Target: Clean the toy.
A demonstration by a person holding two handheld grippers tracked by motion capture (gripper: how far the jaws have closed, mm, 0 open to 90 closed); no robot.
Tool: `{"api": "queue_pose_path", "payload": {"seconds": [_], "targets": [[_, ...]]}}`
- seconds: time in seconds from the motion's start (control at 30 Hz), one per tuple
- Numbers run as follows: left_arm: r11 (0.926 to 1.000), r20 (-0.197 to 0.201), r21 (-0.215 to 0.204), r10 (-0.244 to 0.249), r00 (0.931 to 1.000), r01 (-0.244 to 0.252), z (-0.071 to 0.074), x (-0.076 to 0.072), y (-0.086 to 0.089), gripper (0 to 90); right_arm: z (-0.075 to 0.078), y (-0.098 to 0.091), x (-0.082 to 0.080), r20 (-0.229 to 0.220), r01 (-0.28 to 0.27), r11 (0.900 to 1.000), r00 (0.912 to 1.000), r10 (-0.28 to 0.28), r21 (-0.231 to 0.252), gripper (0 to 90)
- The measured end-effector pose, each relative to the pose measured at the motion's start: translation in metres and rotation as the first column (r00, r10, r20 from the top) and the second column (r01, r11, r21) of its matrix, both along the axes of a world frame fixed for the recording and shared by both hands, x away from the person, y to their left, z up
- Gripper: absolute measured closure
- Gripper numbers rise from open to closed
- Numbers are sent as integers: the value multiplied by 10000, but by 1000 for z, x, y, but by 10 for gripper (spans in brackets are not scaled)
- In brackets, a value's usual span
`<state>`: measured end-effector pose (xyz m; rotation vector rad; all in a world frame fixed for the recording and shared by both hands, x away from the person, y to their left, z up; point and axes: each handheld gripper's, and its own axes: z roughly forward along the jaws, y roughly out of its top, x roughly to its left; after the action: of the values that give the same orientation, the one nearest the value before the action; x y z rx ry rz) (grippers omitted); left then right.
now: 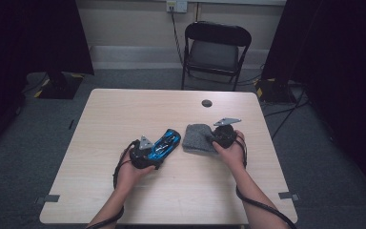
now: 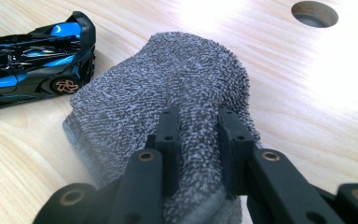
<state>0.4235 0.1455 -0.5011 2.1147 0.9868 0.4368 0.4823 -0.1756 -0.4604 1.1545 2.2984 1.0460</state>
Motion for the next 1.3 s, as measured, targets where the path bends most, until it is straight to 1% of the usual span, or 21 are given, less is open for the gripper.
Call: {"api": "queue_pose_path", "payload": {"seconds": [0.3, 0.37, 0.4, 0.47, 0.5, 0.53, 0.67, 0.7, 0.77, 0.83, 0.87, 1.0, 1.03, 1.17, 1.27, 1.3], "targets": [[10000, -27, 5, -67, 10000, 67, 0, 0, 1, 252, 8, -6, -4, 116, 18, 9999, 9999, -20, 135, 726], [9999, -94, -105, -3, 10000, 2, 0, -1, 1, 250, 9, -7, -5, 141, 34, 9999, 9999, -36, 120, 726], [10000, -90, -67, -48, 9999, 47, 0, -1, 2, 243, 9, -7, -5, 133, 38, 9999, 9999, -40, 154, 726], [9999, -150, -128, -22, 9999, 20, 1, -2, 3, 239, 11, -8, -6, 151, 52, 9998, 9999, -55, 180, 726], [9999, -121, -33, -96, 9999, 96, 1, -2, 4, 230, 11, -9, -6, 162, 41, 9998, 9999, -44, 197, 726], [9999, -188, -138, -74, 9998, 71, 1, -3, 3, 222, 12, -9, -6, 189, 36, 9998, 9998, -40, 204, 726], [9998, -152, -121, -130, 9998, 128, 3, -4, 4, 206, 14, -12, -8, 227, 51, 9995, 9997, -58, 301, 725], [9999, -125, -57, -161, 9998, 161, 4, -4, 4, 200, 14, -13, -9, 232, 45, 9995, 9997, -53, 323, 725], [9998, -195, -138, -161, 9997, 158, 4, -5, 4, 195, 15, -14, -10, 248, 50, 9993, 9997, -59, 363, 725], [9996, -179, -248, -173, 9997, 168, 8, -6, 6, 192, 14, -16, -11, 258, 58, 9991, 9996, -69, 412, 725], [9996, -148, -198, -205, 9997, 202, 10, -6, 7, 188, 14, -16, -11, 260, 55, 9991, 9996, -67, 428, 725], [9991, -208, -345, -259, 9994, 252, 18, -10, 11, 186, 16, -20, -14, 308, 68, 9985, 9995, -85, 546, 725], [9990, -112, -318, -305, 9995, 302, 21, -11, 12, 188, 16, -21, -15, 317, 66, 9983, 9995, -85, 583, 725], [9956, 107, -910, -199, 9997, 208, 35, -11, 13, 197, 17, -25, -17, 403, 92, 9974, 9991, -120, 711, 725], [9908, 179, -1341, -170, 9997, 192, 39, -7, 12, 225, 18, -25, -19, 409, 47, 9971, 9991, -78, 760, 725], [9900, 201, -1397, -196, 9996, 222, 40, -5, 11, 240, 18, -25, -19, 427, -20, 9971, 9991, -12, 757, 725]]}}
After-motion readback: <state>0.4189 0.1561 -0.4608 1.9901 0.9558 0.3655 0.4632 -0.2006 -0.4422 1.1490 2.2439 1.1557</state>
